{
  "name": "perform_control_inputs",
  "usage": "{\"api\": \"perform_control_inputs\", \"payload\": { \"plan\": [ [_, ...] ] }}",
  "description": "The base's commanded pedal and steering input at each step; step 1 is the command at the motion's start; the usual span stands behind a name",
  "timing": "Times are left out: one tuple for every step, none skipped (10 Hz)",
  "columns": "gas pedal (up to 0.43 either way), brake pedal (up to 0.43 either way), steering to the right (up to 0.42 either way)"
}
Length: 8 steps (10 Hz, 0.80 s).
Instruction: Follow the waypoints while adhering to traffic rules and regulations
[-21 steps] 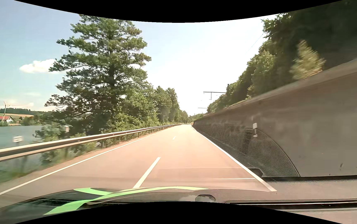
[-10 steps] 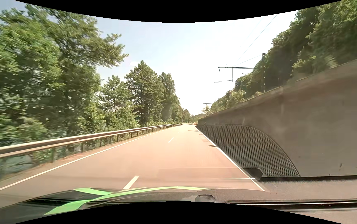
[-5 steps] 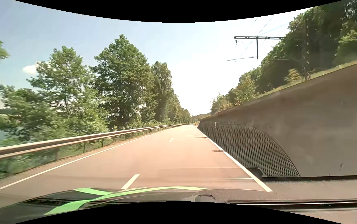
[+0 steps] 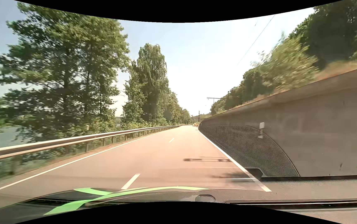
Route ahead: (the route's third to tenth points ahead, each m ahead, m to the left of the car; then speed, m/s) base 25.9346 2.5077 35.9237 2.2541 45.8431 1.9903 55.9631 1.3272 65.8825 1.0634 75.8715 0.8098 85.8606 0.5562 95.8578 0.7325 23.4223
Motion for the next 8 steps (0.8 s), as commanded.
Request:
{"api": "perform_control_inputs", "payload": {
  "plan": [
    [0.177,0.000,0.003],
    [0.177,0.000,0.003],
    [0.177,0.000,0.003],
    [0.157,0.000,0.003],
    [0.157,0.000,0.003],
    [0.157,0.000,0.003],
    [0.157,0.000,0.003],
    [0.157,0.000,0.003]
  ]
}}
